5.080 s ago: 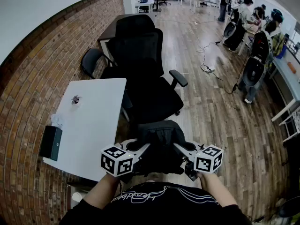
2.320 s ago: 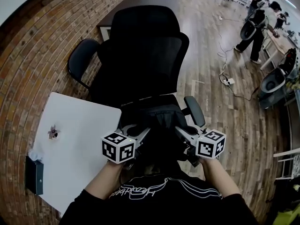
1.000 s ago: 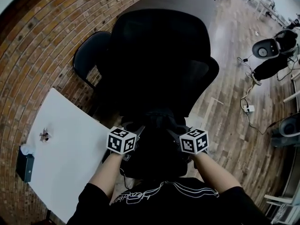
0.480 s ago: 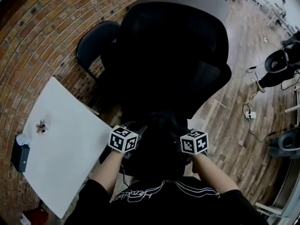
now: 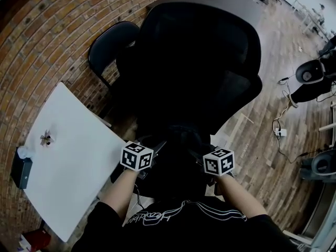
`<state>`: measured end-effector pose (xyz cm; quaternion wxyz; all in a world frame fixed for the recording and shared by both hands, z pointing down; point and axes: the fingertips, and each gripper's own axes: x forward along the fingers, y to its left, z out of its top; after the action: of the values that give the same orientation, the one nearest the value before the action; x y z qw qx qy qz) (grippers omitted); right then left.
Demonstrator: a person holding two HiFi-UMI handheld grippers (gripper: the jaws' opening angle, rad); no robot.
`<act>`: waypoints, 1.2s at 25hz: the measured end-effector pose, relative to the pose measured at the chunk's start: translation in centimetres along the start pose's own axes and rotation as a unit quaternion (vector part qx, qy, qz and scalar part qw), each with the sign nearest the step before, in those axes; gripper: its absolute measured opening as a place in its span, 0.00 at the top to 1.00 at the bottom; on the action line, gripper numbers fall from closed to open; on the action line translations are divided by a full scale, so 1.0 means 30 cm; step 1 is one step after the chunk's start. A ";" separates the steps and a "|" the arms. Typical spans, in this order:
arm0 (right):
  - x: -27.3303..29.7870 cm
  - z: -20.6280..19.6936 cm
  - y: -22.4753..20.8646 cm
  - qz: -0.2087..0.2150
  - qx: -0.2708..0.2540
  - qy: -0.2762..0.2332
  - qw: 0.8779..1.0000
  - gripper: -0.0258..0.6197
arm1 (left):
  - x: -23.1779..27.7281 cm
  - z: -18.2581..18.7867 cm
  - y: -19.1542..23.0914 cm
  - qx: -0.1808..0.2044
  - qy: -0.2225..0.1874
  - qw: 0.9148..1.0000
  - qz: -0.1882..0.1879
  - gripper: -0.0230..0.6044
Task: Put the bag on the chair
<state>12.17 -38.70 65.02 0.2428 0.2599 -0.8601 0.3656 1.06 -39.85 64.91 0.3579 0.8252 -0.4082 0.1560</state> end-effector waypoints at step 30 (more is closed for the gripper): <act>-0.544 -0.088 0.716 0.113 -0.056 -0.178 0.976 0.97 | -0.700 -0.053 -0.680 0.056 -0.113 0.988 -0.084 0.89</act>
<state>11.54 -19.49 45.93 0.0570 0.2075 -0.9327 0.2895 4.16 -18.54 45.03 0.2741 0.8878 -0.3658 0.0540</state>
